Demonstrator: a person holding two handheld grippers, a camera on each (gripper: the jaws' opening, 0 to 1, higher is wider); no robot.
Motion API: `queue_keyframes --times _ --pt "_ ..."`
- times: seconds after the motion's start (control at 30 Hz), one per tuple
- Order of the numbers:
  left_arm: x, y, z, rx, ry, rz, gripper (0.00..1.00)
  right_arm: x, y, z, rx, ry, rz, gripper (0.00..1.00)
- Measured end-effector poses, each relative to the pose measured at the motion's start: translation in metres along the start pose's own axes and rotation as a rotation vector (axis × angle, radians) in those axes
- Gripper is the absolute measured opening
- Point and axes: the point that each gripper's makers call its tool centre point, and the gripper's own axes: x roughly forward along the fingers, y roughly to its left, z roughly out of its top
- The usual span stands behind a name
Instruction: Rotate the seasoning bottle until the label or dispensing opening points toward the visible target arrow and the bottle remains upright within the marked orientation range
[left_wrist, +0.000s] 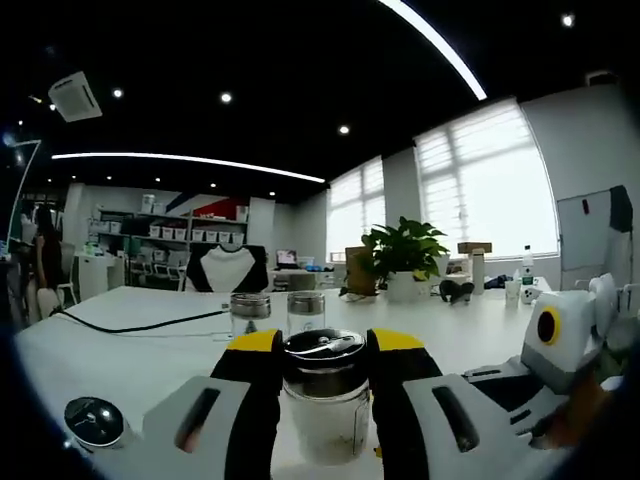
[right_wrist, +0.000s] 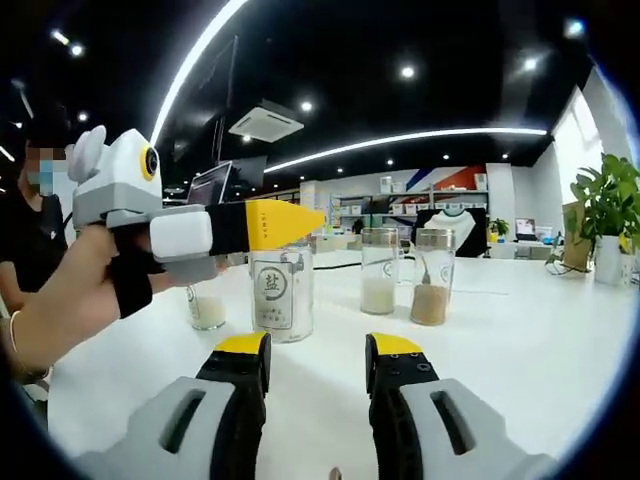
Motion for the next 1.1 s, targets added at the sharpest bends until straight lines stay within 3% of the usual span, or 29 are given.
queue_keyframes --times 1.1 --pt "-0.027 0.018 -0.038 0.062 0.107 0.044 0.35 -0.001 -0.005 -0.003 0.031 0.007 -0.014 0.35"
